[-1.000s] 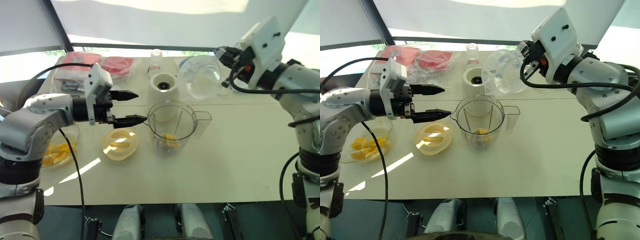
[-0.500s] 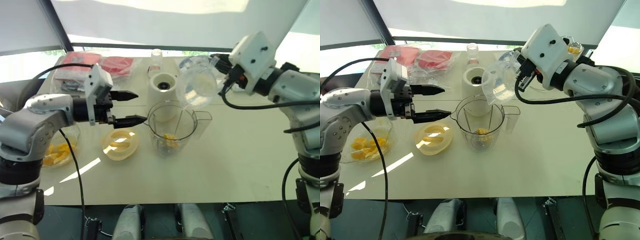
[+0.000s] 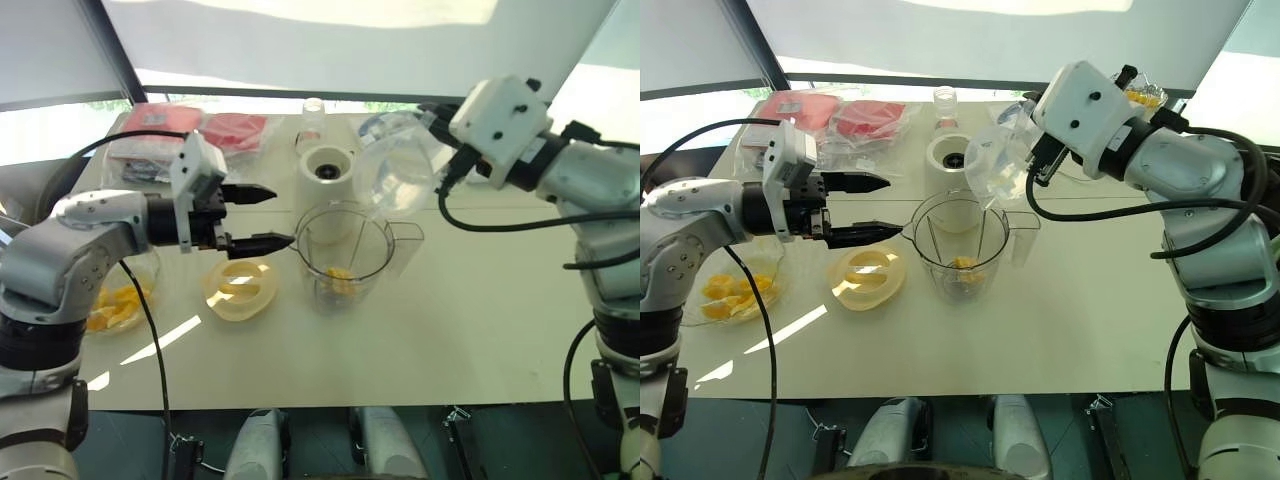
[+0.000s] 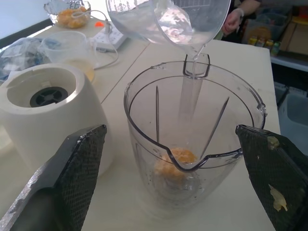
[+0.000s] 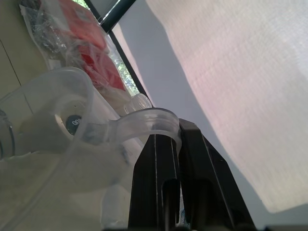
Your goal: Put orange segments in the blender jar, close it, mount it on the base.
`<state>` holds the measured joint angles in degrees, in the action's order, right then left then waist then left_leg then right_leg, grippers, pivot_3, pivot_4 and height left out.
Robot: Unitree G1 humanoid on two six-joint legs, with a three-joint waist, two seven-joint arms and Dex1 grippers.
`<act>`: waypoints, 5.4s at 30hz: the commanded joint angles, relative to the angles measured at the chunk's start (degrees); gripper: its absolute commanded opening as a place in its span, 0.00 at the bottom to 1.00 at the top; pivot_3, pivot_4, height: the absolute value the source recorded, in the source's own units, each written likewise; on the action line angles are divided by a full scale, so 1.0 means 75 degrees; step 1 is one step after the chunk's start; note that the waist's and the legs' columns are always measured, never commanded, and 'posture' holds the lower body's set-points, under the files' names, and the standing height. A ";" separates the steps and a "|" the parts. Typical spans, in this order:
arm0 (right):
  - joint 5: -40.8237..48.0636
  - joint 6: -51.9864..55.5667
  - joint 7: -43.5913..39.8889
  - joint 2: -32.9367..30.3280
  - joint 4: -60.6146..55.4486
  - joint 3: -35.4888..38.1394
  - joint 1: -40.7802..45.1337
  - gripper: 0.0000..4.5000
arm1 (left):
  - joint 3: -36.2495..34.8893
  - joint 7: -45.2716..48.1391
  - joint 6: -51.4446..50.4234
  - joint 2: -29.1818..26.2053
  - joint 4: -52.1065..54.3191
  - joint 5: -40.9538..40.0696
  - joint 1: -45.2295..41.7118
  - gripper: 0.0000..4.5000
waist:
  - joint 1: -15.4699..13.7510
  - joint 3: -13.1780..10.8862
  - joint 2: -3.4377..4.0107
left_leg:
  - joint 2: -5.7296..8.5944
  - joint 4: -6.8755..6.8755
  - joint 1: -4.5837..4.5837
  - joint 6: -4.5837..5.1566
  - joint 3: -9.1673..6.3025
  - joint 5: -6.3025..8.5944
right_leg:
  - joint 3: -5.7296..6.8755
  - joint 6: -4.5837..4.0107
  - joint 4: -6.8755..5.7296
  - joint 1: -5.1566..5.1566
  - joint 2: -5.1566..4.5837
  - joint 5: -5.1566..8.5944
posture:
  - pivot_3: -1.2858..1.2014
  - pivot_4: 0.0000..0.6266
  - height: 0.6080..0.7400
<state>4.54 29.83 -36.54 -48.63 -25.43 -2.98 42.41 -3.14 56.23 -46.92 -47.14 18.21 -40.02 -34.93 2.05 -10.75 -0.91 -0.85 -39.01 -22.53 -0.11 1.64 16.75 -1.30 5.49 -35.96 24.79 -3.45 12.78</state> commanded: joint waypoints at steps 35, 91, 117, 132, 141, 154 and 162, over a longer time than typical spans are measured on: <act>0.1802 0.3431 0.3570 0.1714 0.1652 0.5064 0.0049 0.01 | -0.0312 0.0132 -0.0222 0.0139 0.0012 -0.0651 -0.0672 1.00 | -0.0157 -0.0003 0.0001 | 0.0005 0.0002 -0.0006 0.0001 0.0006 0.0001 | -0.0001 0.0000 0.0008 -0.0001 -0.0005 -0.0001 | 0.52 0.24 1.00; 0.1385 -0.2739 0.6612 0.4057 0.7670 0.4380 -0.1636 0.07 | -0.0248 -0.0440 -0.0604 -0.0032 0.0539 -0.0843 -0.0283 1.00 | 0.0095 -0.0009 0.0012 | -0.0001 0.0003 0.0024 0.0000 0.0005 0.0000 | -0.0020 0.0005 -0.0006 -0.0016 0.0018 -0.0005 | 0.52 0.24 1.00; 0.1259 -0.0941 0.7011 0.4520 0.3595 0.3855 -0.3605 0.99 | 0.0014 -0.0318 -0.0221 0.0167 0.0279 -0.0498 -0.0186 1.00 | 0.0062 -0.0016 0.0024 | -0.0001 0.0004 0.0018 0.0001 0.0002 0.0000 | -0.0021 0.0003 -0.0004 -0.0013 0.0017 -0.0002 | 0.52 0.24 1.00; 0.4338 0.1709 0.4383 0.3621 -0.2104 0.5445 -0.7246 0.99 | 0.0816 0.0786 0.1221 -0.0851 -0.2256 0.1689 -0.0868 1.00 | -0.0025 -0.0015 0.0021 | -0.0007 0.0005 0.0015 0.0001 0.0001 0.0001 | -0.0014 -0.0001 0.0017 -0.0017 0.0014 0.0005 | 0.52 0.24 1.00; 0.7101 0.2056 0.1925 0.2227 -0.2770 0.7071 -0.9542 0.99 | 0.2148 0.0673 0.1837 -0.0194 -0.2949 0.3308 -0.0824 1.00 | -0.0162 -0.0015 0.0016 | -0.0010 0.0009 -0.0001 0.0007 0.0004 0.0007 | -0.0013 0.0003 0.0061 -0.0025 0.0010 0.0004 | 0.52 0.24 1.00; 0.6953 0.2400 -0.1133 0.0068 -0.2236 0.8533 -1.1740 0.99 | 0.3862 0.1911 0.5106 0.0138 -0.5402 0.5850 -0.1156 1.00 | -0.0211 -0.0016 -0.0010 | -0.0015 0.0010 -0.0010 0.0011 0.0006 0.0011 | -0.0007 0.0001 0.0106 -0.0035 -0.0020 0.0004 | 0.52 0.24 1.00; 0.8134 0.2677 -0.0380 -0.0173 -0.3104 0.8523 -1.0936 0.99 | 0.4049 0.2095 0.6188 0.0975 -0.6976 0.6582 -0.1747 1.00 | -0.0305 -0.0016 -0.0012 | -0.0011 0.0008 -0.0030 0.0013 -0.0004 0.0013 | 0.0005 0.0002 0.0107 -0.0027 -0.0019 0.0003 | 0.52 0.24 1.00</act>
<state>62.17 49.99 -40.82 -48.84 -45.99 59.40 -40.36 26.33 72.29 -2.56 -40.53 -32.20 7.62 -46.69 -0.24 -10.87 -1.01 -0.93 -38.96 -22.75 0.00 1.61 16.84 -1.27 5.50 -35.16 24.59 -3.59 12.81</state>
